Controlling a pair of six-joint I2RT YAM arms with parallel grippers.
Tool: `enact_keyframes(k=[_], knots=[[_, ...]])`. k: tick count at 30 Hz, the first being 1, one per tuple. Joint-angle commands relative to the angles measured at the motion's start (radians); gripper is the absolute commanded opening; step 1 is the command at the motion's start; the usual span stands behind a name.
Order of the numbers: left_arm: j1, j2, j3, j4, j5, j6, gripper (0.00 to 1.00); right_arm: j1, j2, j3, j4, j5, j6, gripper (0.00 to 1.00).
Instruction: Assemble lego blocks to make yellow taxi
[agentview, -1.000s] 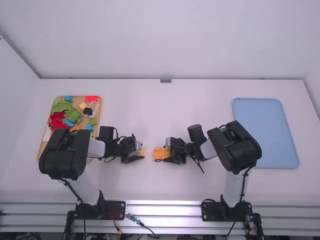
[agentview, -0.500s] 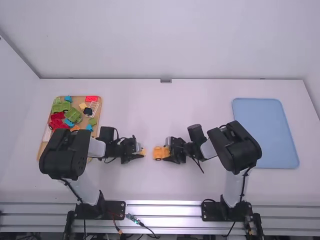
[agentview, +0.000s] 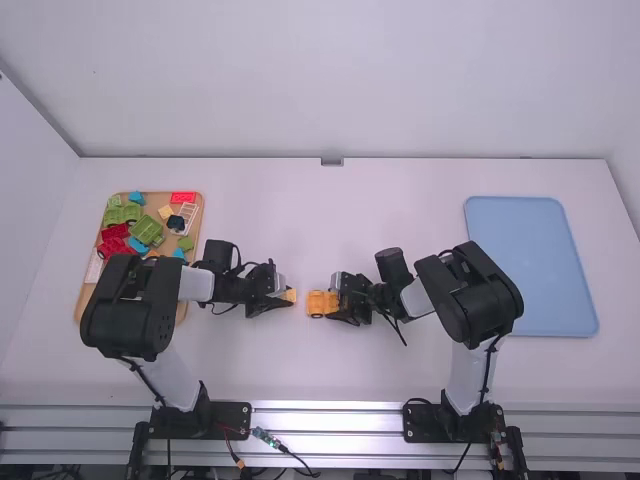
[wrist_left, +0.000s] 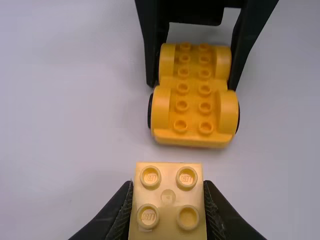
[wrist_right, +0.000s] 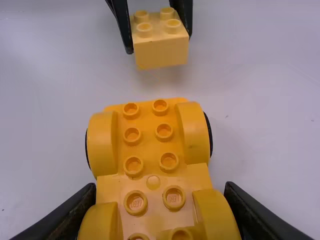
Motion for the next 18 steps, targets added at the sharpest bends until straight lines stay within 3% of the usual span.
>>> enact_keyframes(k=[1, 5, 8, 15, 18], knots=[[-0.051, -0.018, 0.035, -0.029, 0.029, 0.008, 0.02, -0.003, 0.016, 0.004, -0.009, 0.040, 0.010, 0.53], [-0.152, -0.018, 0.069, -0.030, -0.022, 0.006, 0.02, 0.003, 0.016, 0.004, -0.009, 0.040, 0.010, 0.53], [-0.229, -0.018, 0.092, -0.001, -0.105, -0.120, 0.02, 0.000, 0.016, 0.004, -0.008, 0.040, 0.010, 0.53], [-0.262, -0.018, 0.065, 0.094, -0.125, -0.165, 0.02, 0.000, 0.016, 0.004, -0.008, 0.044, 0.010, 0.52], [-0.258, -0.018, 0.032, 0.185, -0.179, -0.287, 0.02, 0.000, 0.016, 0.004, -0.008, 0.043, 0.010, 0.51]])
